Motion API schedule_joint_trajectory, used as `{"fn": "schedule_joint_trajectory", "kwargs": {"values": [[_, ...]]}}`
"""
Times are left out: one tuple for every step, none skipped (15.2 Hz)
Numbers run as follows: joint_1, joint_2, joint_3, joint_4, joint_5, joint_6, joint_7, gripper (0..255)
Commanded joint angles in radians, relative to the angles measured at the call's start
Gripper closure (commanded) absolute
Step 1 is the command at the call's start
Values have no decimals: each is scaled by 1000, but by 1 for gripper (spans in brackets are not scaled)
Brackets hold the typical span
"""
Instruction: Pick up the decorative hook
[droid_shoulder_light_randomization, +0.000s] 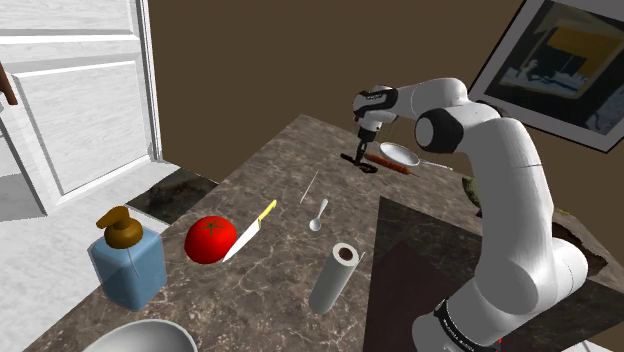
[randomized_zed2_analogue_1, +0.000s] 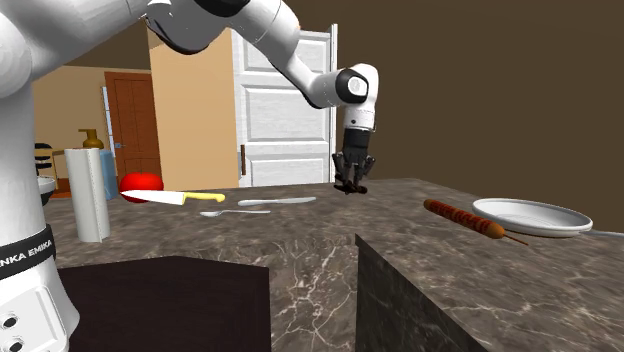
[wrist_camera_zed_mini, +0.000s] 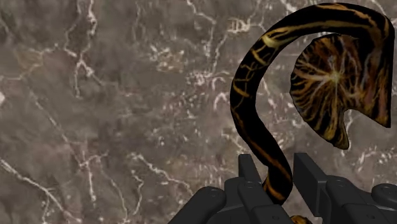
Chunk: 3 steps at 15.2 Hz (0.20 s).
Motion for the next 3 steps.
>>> {"fn": "schedule_joint_trajectory", "kwargs": {"values": [[2, -13, -2, 1, -3, -14, 2, 255], [2, -14, -2, 1, -3, -15, 2, 255], [2, -14, -2, 2, -3, -15, 2, 255]]}}
